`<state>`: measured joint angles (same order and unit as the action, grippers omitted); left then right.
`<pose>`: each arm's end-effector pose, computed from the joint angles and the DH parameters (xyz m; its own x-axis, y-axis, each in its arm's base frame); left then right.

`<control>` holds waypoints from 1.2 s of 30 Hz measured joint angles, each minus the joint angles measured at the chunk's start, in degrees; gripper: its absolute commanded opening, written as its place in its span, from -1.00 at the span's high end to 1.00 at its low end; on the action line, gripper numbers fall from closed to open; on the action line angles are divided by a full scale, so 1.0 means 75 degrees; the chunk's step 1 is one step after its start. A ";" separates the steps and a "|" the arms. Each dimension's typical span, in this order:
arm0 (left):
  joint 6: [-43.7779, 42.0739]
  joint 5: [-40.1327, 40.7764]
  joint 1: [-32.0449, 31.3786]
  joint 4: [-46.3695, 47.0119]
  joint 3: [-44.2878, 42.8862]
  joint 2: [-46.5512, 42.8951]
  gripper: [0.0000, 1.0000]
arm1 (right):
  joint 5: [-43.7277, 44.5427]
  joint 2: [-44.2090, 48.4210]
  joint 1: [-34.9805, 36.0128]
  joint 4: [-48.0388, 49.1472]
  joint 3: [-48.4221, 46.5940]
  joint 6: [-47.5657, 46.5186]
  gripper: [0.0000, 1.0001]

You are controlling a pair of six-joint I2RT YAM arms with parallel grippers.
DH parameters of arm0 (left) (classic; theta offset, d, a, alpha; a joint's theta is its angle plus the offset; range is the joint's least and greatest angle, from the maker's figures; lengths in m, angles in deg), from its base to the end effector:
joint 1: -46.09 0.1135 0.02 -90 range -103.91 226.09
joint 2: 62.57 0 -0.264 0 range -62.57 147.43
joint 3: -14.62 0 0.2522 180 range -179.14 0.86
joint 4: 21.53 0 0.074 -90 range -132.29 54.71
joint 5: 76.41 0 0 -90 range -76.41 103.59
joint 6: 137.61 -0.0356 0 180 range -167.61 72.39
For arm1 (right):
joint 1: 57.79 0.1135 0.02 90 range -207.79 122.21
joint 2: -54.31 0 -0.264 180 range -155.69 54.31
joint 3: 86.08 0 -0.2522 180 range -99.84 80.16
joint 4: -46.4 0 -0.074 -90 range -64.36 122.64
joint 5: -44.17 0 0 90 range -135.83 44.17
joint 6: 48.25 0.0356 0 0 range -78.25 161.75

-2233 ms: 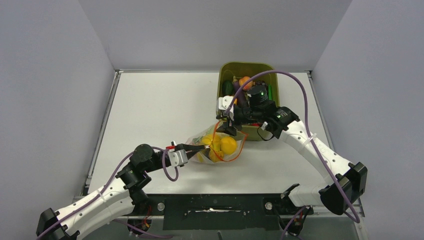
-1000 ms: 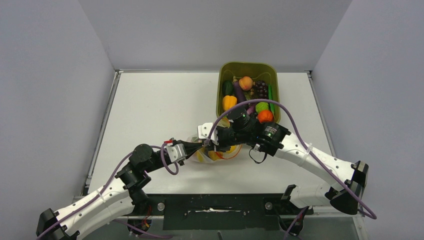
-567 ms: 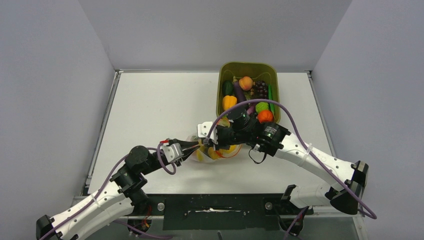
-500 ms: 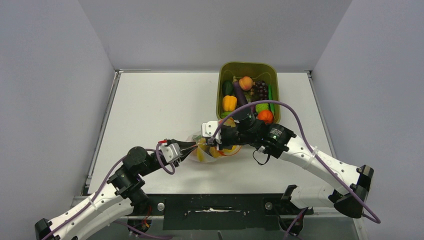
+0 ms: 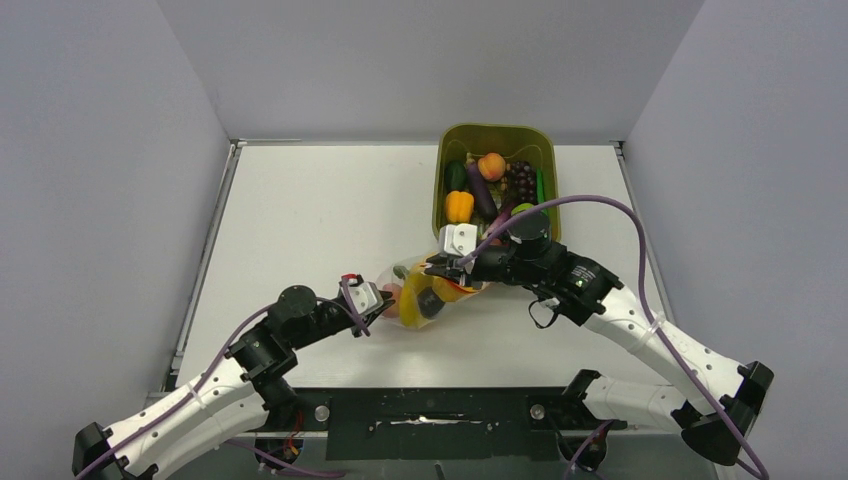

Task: Place the food in the zip-top bag and seal the zipper
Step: Zip the zipper food storage bag at the center of the board.

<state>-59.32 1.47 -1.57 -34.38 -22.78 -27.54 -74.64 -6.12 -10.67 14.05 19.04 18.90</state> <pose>0.1041 -0.1254 0.2557 0.0549 0.2343 -0.9706 0.8687 0.4681 0.1622 0.1467 0.1832 0.3737 0.1778 -0.3086 -0.9344 -0.9605 0.1523 -0.2330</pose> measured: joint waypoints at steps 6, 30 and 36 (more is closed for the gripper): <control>-0.0009 0.0038 0.0000 -0.0061 -0.0009 0.0131 0.68 | -0.0108 0.0300 -0.0178 0.1172 0.0676 0.0618 1.00; 0.0947 0.0207 0.0003 -0.0816 -0.1623 0.0437 0.02 | -0.0857 0.0437 -0.0688 0.3147 0.1469 0.1827 1.00; 0.0991 -0.0163 0.0000 -0.0475 -0.2235 0.0178 -0.05 | -0.1466 0.0184 -0.0688 0.3226 0.1460 0.1641 1.00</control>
<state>-51.89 0.25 -1.57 -37.94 -39.54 -26.21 -85.64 -4.74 -15.83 38.25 29.99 31.20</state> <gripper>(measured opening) 0.520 0.112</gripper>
